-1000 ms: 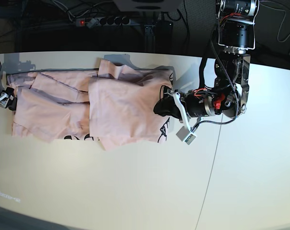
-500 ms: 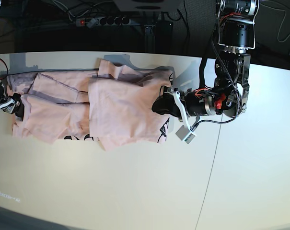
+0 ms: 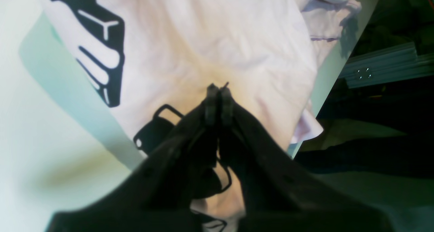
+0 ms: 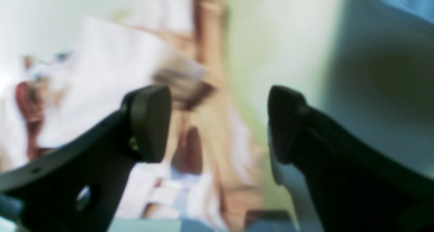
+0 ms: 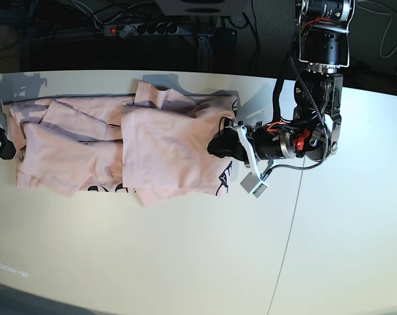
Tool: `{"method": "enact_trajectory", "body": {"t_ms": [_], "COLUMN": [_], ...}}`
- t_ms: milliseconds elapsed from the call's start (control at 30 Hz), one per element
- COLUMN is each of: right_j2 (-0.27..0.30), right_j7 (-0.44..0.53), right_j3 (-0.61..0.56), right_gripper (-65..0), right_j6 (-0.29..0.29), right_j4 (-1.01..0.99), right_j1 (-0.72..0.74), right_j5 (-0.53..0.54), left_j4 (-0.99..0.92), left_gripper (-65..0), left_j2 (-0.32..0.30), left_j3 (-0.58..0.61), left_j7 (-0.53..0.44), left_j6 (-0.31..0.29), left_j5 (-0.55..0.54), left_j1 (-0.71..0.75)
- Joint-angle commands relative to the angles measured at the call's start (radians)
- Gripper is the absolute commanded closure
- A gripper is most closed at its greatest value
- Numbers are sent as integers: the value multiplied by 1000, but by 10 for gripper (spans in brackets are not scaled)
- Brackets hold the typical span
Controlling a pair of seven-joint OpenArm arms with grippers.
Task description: Fold the T-shirt properly
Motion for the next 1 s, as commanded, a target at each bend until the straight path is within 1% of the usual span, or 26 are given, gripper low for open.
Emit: {"method": "enact_trajectory", "body": {"t_ms": [0,67,167,333,433,633,733,900,967], "right_j2": [31,24,0,-63,-89,-85,-85,-85,-83], "right_j7": [4,0,1,6,19,42,42,53,54], "right_j3": [13,13,13,12,12,13,13,13,13], "right_gripper": [-447,-447,-447,-447,-447,-447,-447,-447,-447], "right_j6": [78,77,77,74,55,47,29,29,25], "right_j4": [42,94,138,122,97,55,47,37,37], "right_j1": [14,14,14,14,13,19,28,33,33], "right_j5": [18,10,-31,-114,-156,-188,-216,-257,-256], "left_j4": [21,21,20,20,20,20,20,20,20], "left_gripper": [0,0,0,0,0,0,0,0,0], "left_j2": [0,0,0,0,0,-1,-3,-3,-3], "left_j3": [-2,-2,-2,-2,-2,-2,-2,-2,-2], "left_j7": [-14,-14,-14,-15,-14,-13,-13,-6,-6], "left_j6": [-31,-31,-31,-31,-31,-31,-31,-31,-31], "left_j5": [-24,-23,-16,-17,-17,-16,-14,-13,-13], "left_j1": [-19,-19,-19,-20,-20,-19,-19,-19,-19]}}
